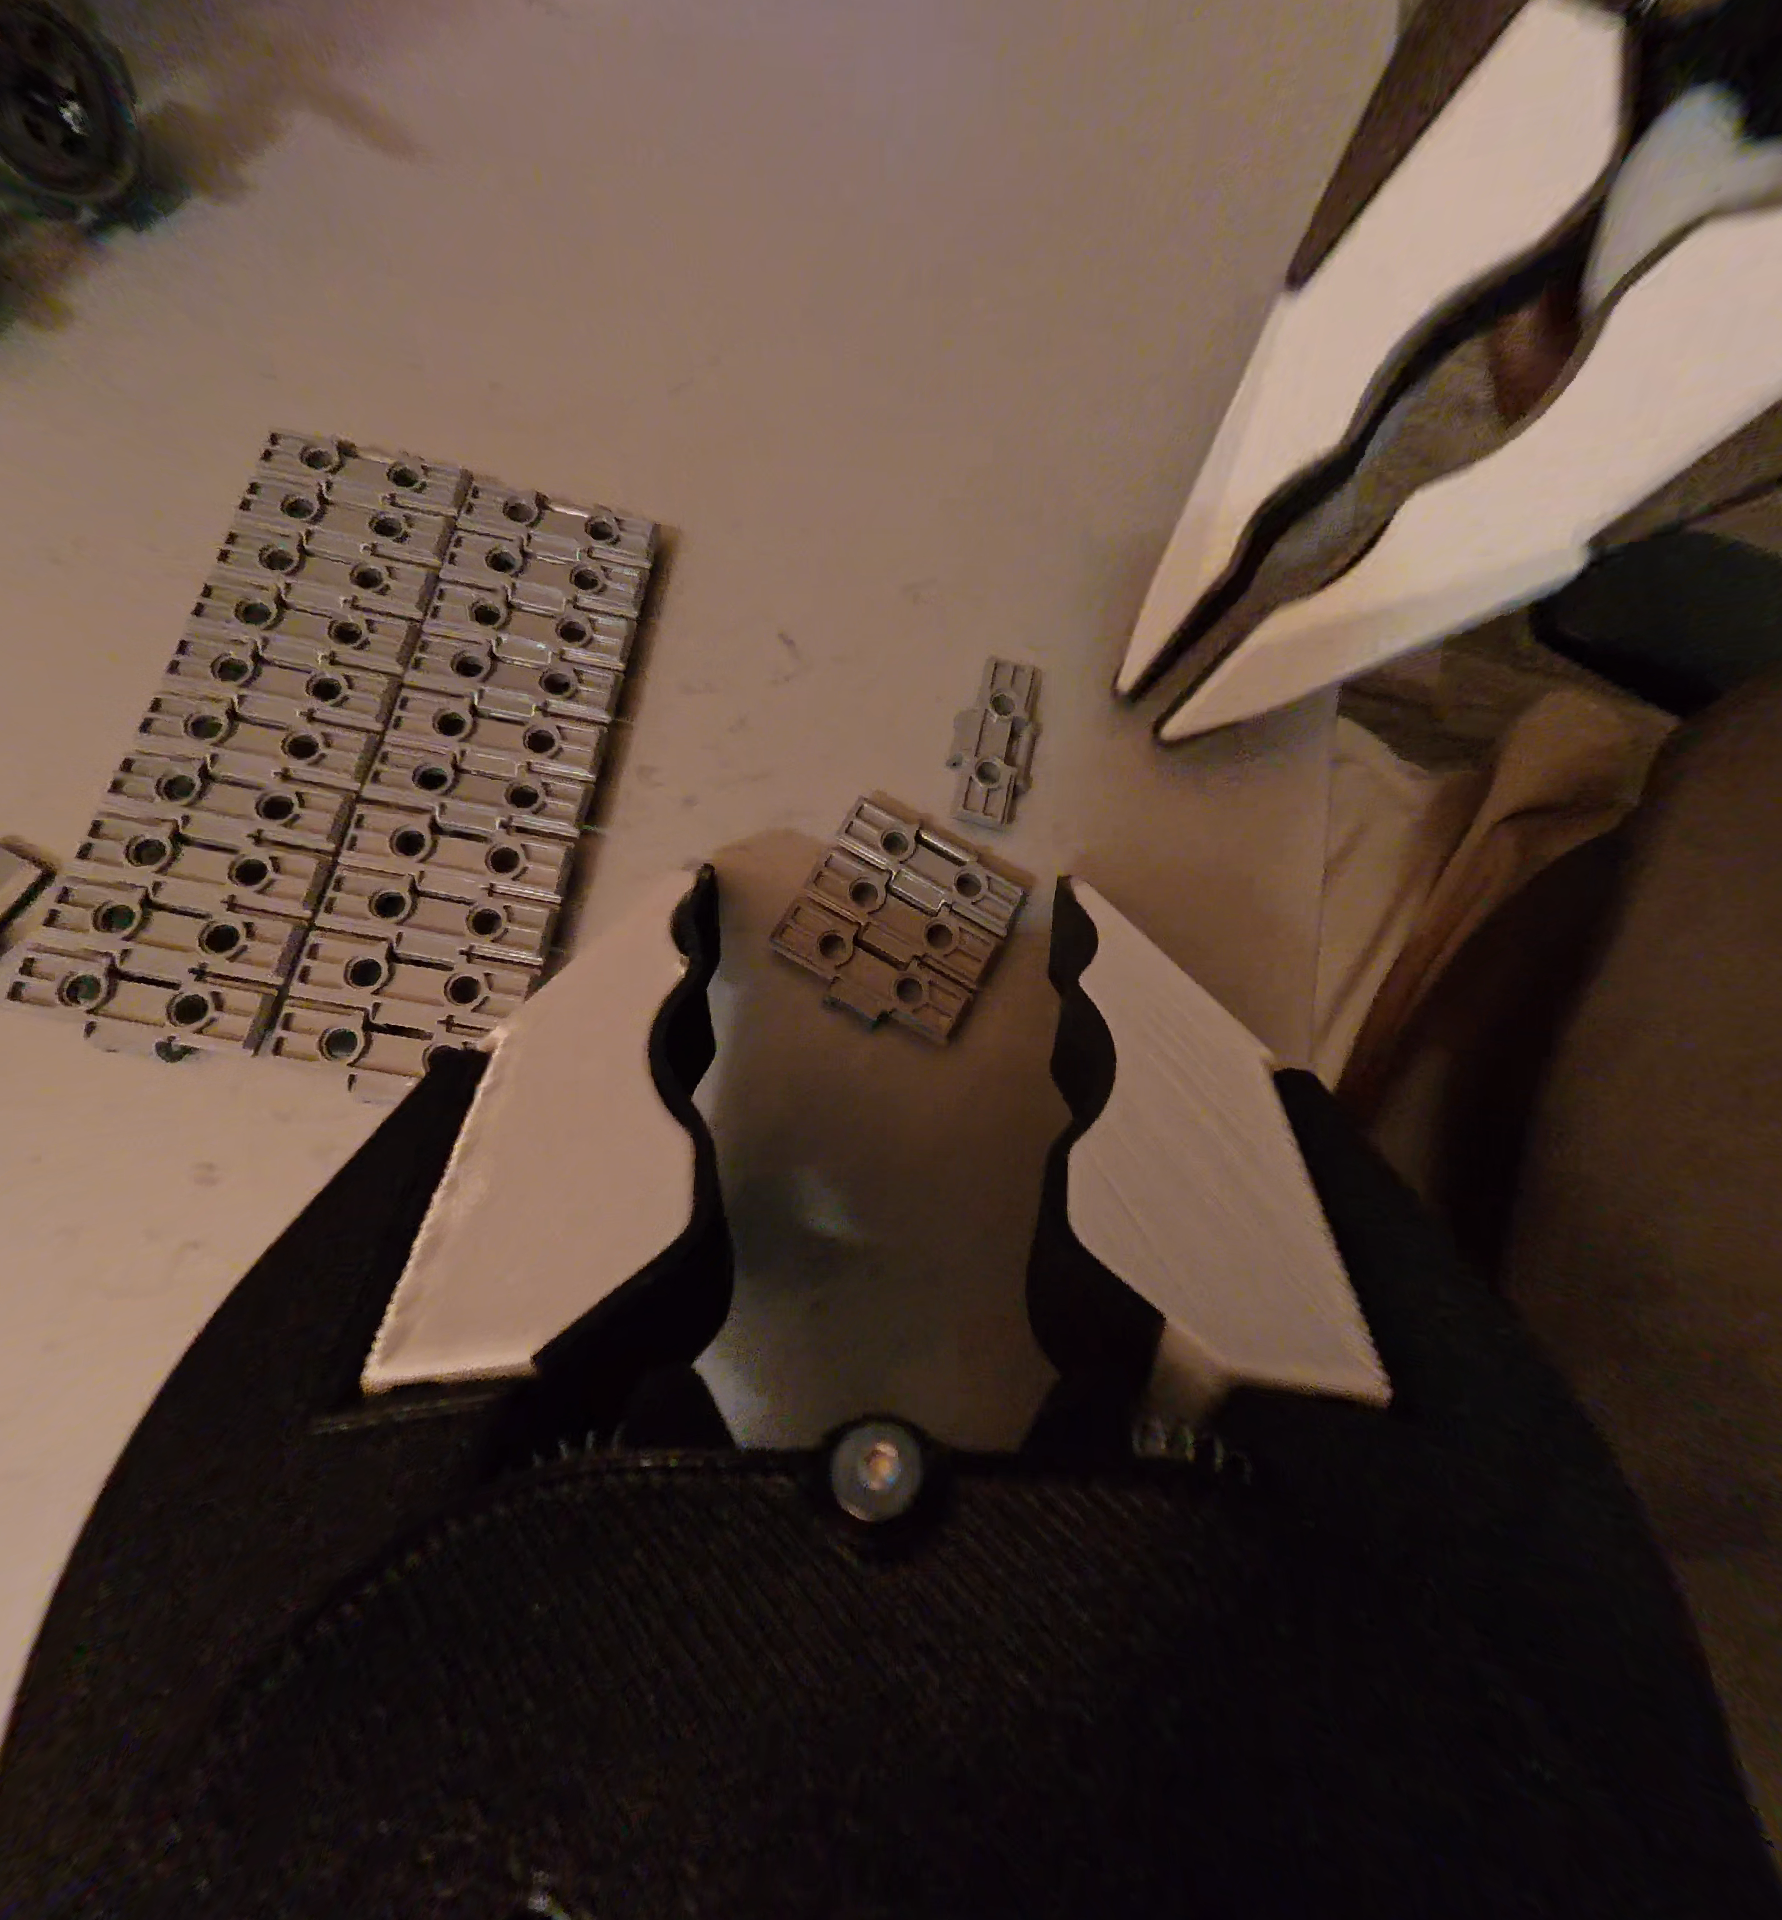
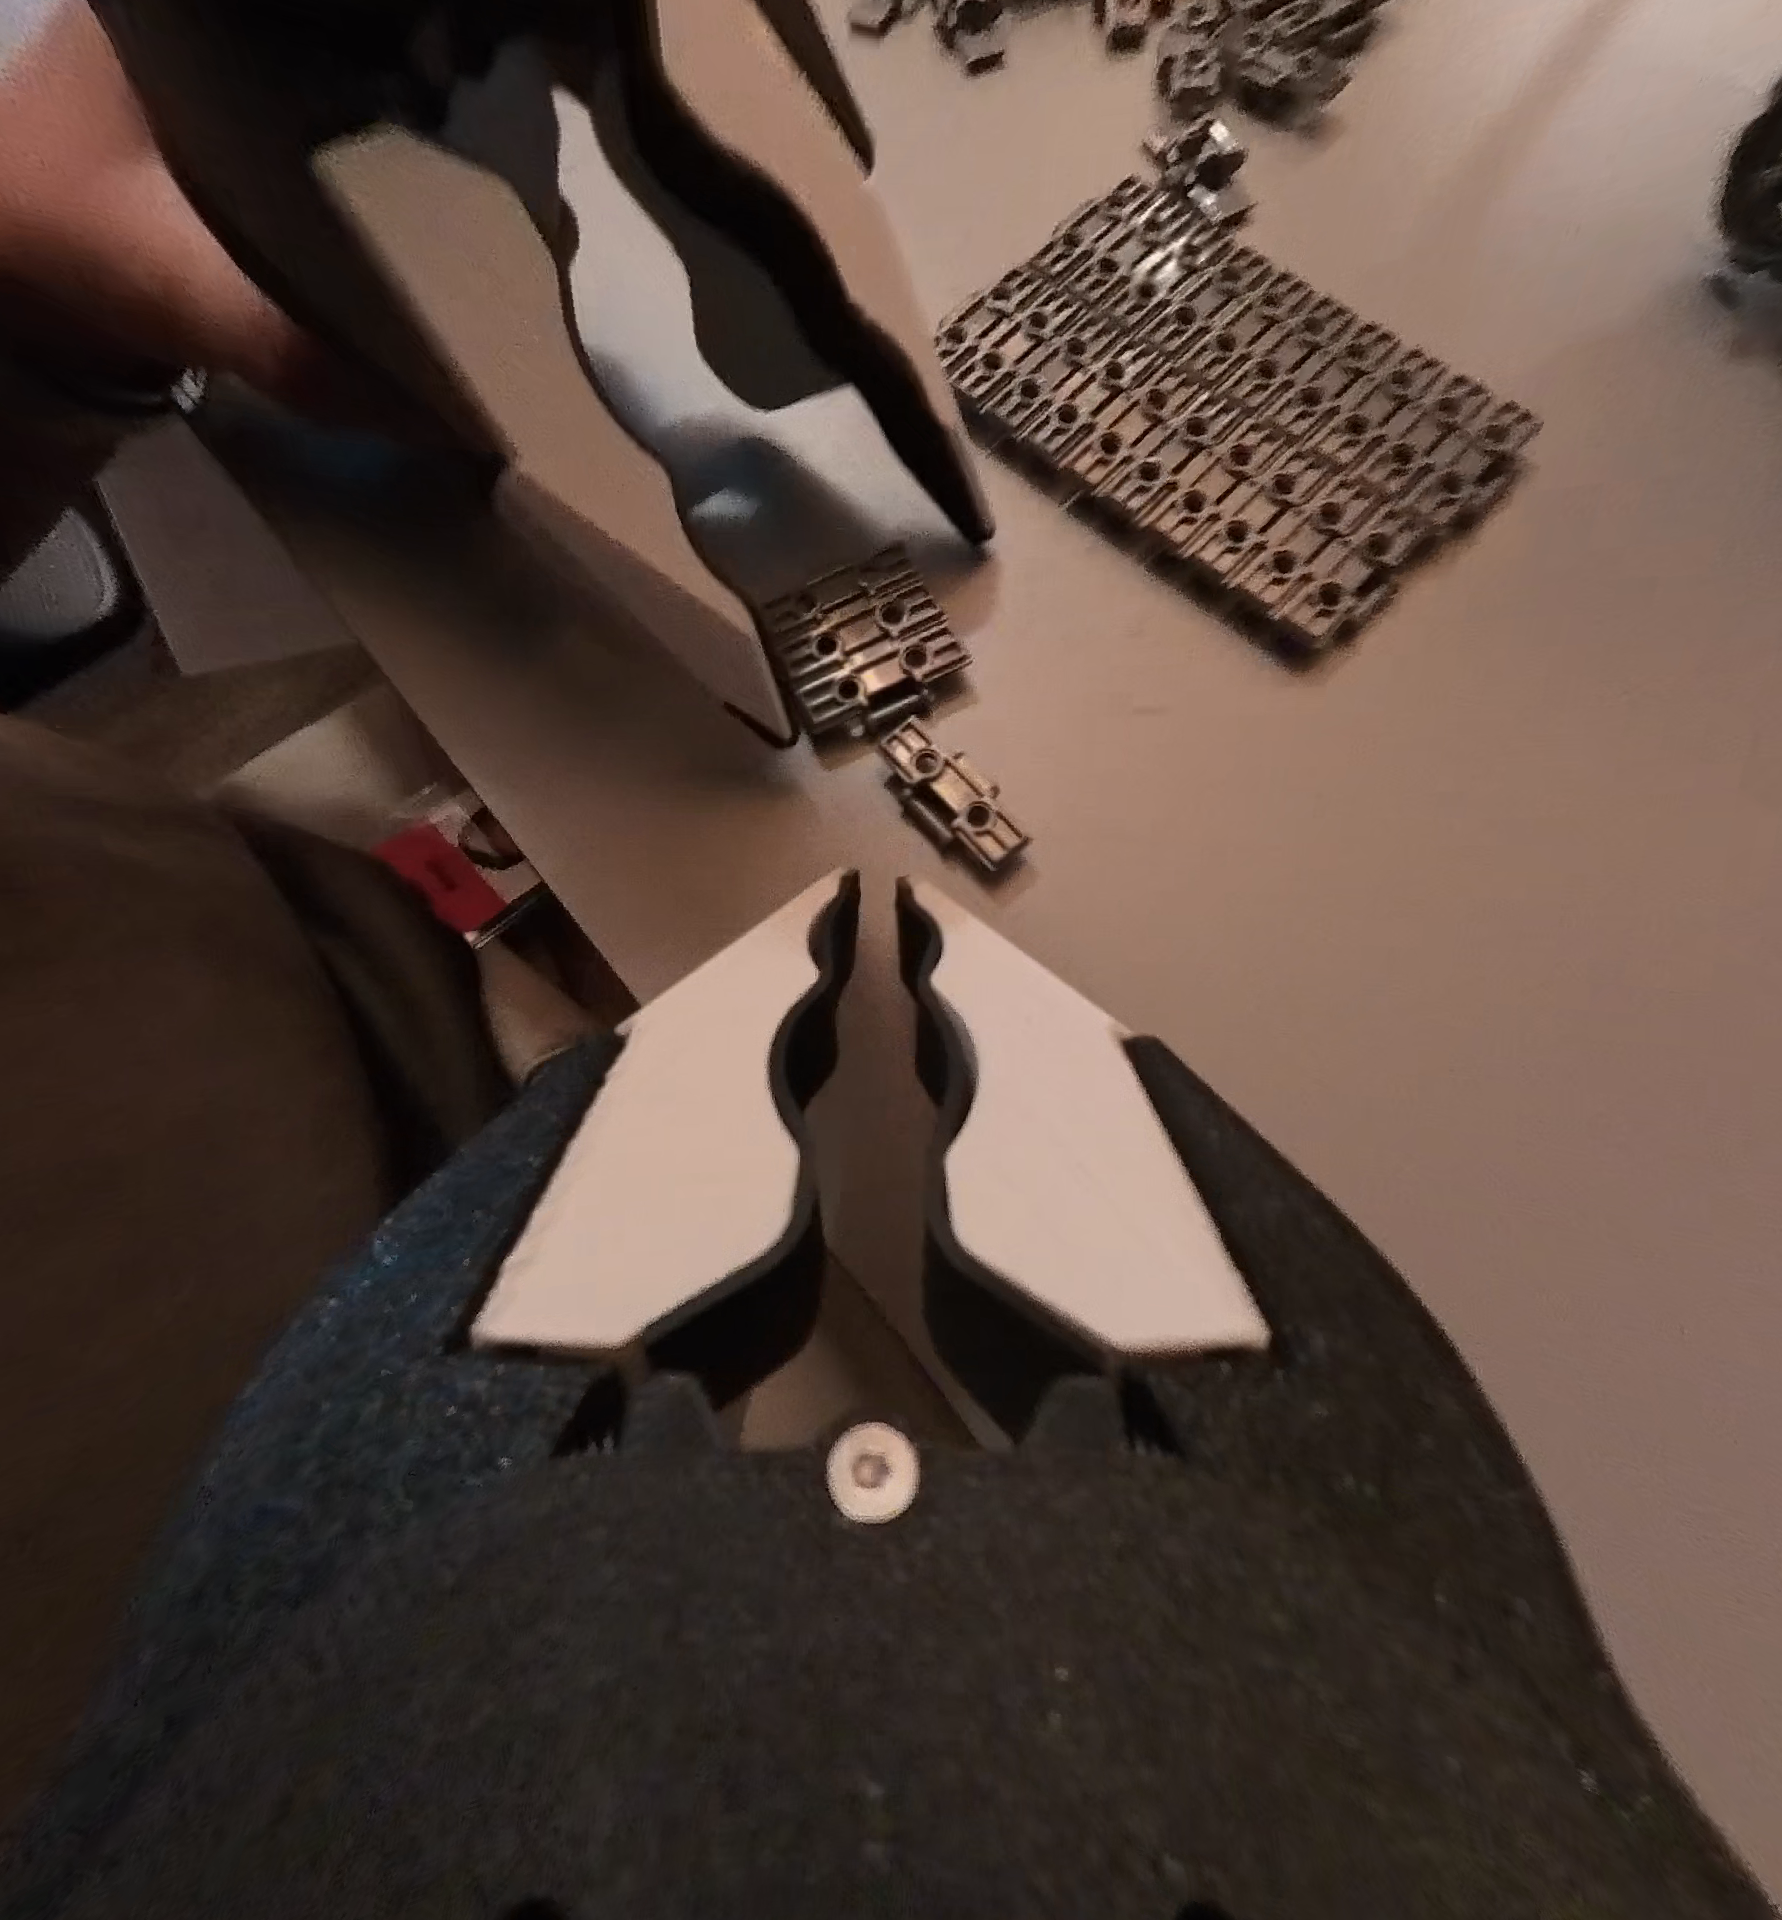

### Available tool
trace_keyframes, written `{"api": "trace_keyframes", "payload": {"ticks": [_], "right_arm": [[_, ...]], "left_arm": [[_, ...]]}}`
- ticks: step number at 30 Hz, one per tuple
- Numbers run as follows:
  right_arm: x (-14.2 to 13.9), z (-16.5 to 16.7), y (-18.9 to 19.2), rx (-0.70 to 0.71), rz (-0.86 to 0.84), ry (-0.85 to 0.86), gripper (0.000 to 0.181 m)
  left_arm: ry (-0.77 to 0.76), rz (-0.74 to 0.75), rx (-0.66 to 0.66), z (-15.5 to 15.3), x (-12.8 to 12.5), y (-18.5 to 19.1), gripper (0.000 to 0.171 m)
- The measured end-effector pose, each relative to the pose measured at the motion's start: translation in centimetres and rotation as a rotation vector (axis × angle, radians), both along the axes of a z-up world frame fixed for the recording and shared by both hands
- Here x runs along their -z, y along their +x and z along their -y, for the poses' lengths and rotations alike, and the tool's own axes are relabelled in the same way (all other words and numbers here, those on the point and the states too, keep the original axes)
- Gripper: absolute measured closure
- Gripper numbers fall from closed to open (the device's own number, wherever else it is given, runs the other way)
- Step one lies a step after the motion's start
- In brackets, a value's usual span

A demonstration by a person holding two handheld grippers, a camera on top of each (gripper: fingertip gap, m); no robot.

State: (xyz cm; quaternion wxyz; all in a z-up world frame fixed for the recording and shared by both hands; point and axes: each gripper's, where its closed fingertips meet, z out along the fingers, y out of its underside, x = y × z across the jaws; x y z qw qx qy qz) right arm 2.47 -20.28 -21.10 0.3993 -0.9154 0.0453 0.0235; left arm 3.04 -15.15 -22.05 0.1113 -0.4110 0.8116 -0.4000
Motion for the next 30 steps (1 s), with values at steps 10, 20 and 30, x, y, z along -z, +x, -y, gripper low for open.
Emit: {"api": "trace_keyframes", "payload": {"ticks": [10, 20, 30], "right_arm": [[1.1, -1.4, 2.9, 0.03, 0.065, -0.061, 0.165], [-2.9, -2.3, -0.8, -0.429, 0.153, -0.013, 0.141], [-0.3, -3.2, 0.9, -0.758, 0.155, -0.18, 0.138]], "left_arm": [[0.011, 0.081, -0.034, -0.4, -0.9, 0.3, 0.115], [-0.011, 0.054, -0.022, -0.3, -0.8, 0.2, 0.112], [0.037, 0.036, -0.014, -0.2, -0.1, 0.1, 0.108]]}}
